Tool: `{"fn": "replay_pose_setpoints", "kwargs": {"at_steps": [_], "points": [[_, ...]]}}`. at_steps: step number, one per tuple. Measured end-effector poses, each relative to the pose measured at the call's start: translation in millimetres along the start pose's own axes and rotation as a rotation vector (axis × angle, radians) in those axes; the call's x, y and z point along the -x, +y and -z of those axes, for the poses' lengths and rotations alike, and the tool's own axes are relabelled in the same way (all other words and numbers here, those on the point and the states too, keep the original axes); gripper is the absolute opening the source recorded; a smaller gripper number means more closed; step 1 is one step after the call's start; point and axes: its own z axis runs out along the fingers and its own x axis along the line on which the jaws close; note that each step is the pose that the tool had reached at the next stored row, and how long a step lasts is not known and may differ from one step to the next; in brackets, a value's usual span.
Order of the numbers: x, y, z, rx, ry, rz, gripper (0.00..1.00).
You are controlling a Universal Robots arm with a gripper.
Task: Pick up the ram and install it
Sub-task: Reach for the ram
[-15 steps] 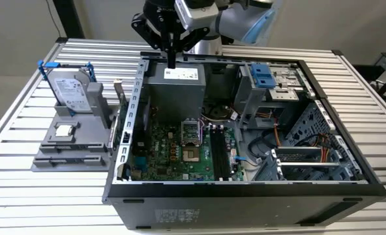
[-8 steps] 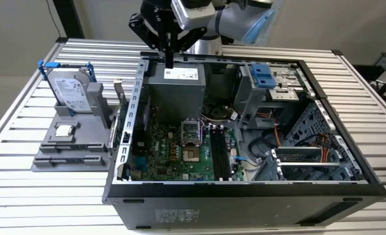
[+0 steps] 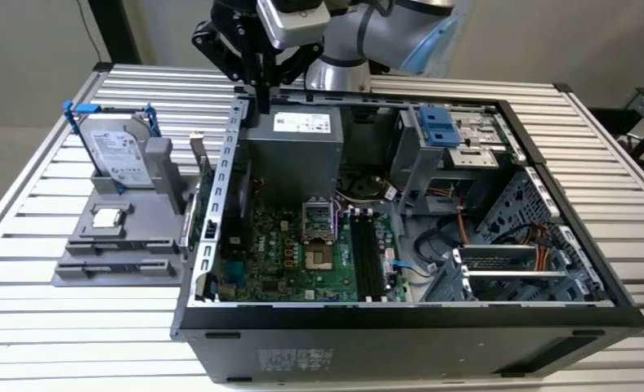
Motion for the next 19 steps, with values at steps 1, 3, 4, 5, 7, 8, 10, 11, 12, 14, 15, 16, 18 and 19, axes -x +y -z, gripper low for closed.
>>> {"fn": "replay_pose_setpoints", "kwargs": {"at_steps": [1, 3, 4, 5, 7, 8, 10, 11, 12, 14, 15, 16, 18, 19], "points": [[-2.7, -0.2, 0.1, 0.0000, 0.0001, 0.000, 0.00], [-8.6, -0.6, 0.2, -0.0001, 0.0001, 0.000, 0.00], [-11.4, -0.8, 0.3, -0.0001, 0.0001, 0.000, 0.00], [-13.8, -1.0, 0.3, -0.0001, 0.0001, 0.000, 0.00], [-18.4, -1.3, 0.4, 0.0000, 0.0001, 0.001, 0.00], [-20.5, -1.4, 0.5, -0.0001, 0.0001, 0.001, 0.00], [-24.0, -1.7, 0.5, 0.0000, 0.0002, 0.003, 0.00], [-25.7, -1.8, 0.6, 0.0000, 0.0002, 0.004, 0.00], [-27.6, -1.9, 0.6, 0.0001, 0.0002, 0.005, 0.00], [-31.3, -2.2, 0.7, 0.0001, 0.0004, 0.008, 0.00], [-32.8, -2.3, 0.7, 0.0002, 0.0006, 0.011, 0.00], [-34.2, -2.4, 0.8, 0.0003, 0.0008, 0.016, 0.00], [-36.5, -2.6, 0.8, 0.0005, 0.0013, 0.026, 0.00], [-37.8, -2.7, 0.8, 0.0006, 0.0015, 0.031, 0.00]]}}
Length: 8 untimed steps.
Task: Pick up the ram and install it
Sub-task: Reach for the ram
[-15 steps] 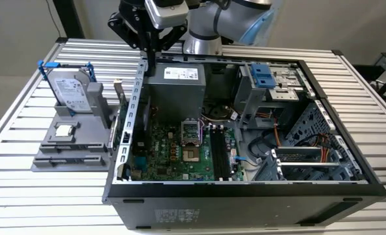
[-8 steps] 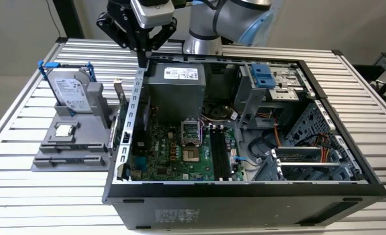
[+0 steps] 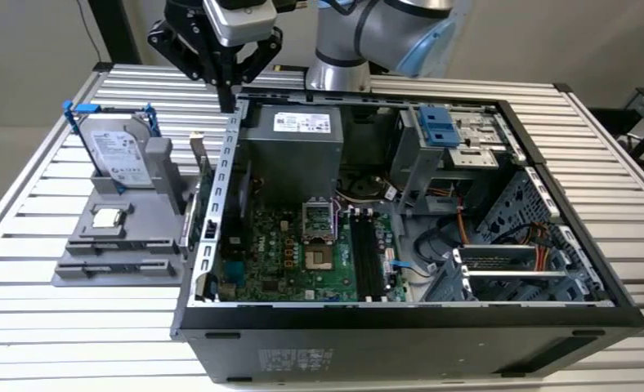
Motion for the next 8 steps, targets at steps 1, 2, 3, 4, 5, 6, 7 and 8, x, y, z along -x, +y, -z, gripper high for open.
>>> {"fn": "replay_pose_setpoints", "kwargs": {"at_steps": [1, 2, 3, 4, 5, 6, 7, 8], "points": [[-1.2, 0.0, 0.0, 0.0001, 0.0002, 0.004, 0.00], [-2.6, -0.1, 0.1, 0.0001, 0.0005, 0.009, 0.00], [-4.1, -0.2, 0.1, 0.0002, 0.0007, 0.013, 0.00], [-5.9, -0.2, 0.1, 0.0003, 0.0008, 0.017, 0.00], [-7.9, -0.3, 0.2, 0.0003, 0.0010, 0.019, 0.00], [-10.2, -0.4, 0.2, 0.0004, 0.0011, 0.021, 0.00], [-12.3, -0.5, 0.3, 0.0004, 0.0012, 0.023, 0.00], [-14.5, -0.6, 0.3, 0.0004, 0.0013, 0.026, 0.00]]}}
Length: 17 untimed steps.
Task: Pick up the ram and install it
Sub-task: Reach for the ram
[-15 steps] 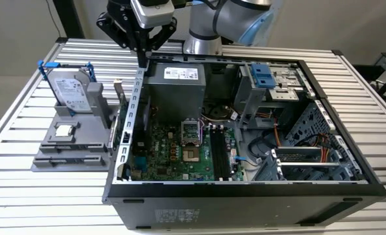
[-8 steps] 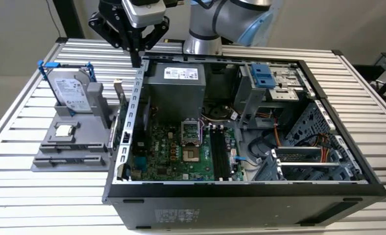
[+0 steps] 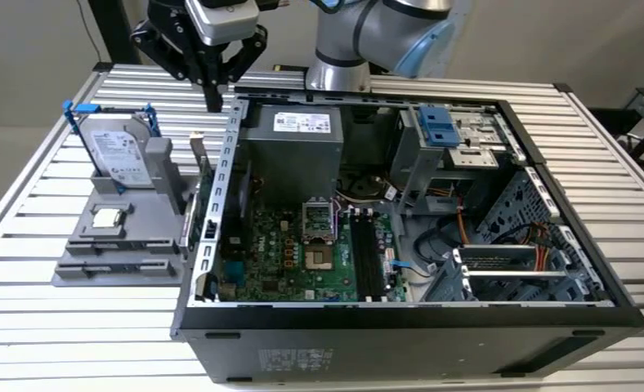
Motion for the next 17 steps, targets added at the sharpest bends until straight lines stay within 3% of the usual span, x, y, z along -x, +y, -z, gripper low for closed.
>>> {"fn": "replay_pose_setpoints", "kwargs": {"at_steps": [17], "points": [[-43.0, -0.6, 0.9, 0.0005, 0.0012, 0.024, 0.00]]}}
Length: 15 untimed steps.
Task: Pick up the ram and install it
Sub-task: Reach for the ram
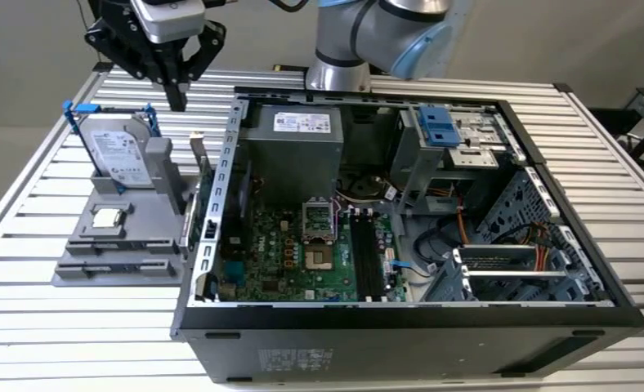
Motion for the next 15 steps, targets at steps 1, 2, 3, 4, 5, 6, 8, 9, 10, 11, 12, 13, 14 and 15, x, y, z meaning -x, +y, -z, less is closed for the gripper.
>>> {"fn": "replay_pose_setpoints", "kwargs": {"at_steps": [1, 2, 3, 4, 5, 6, 8, 9, 10, 11, 12, 13, 14, 15], "points": [[-2.6, 0.0, 0.0, 0.0001, -0.0001, 0.001, 0.00], [-5.2, 0.0, 0.1, 0.0001, 0.0000, 0.001, 0.00], [-7.9, 0.1, 0.1, 0.0001, 0.0001, 0.002, 0.00], [-10.3, 0.1, 0.2, 0.0001, 0.0000, 0.003, 0.00], [-13.2, 0.1, 0.2, 0.0001, 0.0001, 0.003, 0.00], [-15.7, 0.1, 0.3, 0.0001, 0.0001, 0.004, 0.00], [-20.9, 0.2, 0.4, 0.0001, 0.0002, 0.005, 0.00], [-23.5, 0.2, 0.4, 0.0001, 0.0002, 0.005, 0.00], [-26.0, 0.3, 0.5, 0.0001, 0.0003, 0.006, 0.00], [-28.6, 0.3, 0.5, 0.0001, 0.0003, 0.006, 0.00], [-31.1, 0.3, 0.5, 0.0001, 0.0003, 0.007, 0.00], [-33.7, 0.3, 0.6, 0.0001, 0.0003, 0.007, 0.00], [-36.1, 0.4, 0.6, 0.0002, 0.0003, 0.008, 0.00], [-38.7, 0.4, 0.7, 0.0002, 0.0004, 0.008, 0.00]]}}
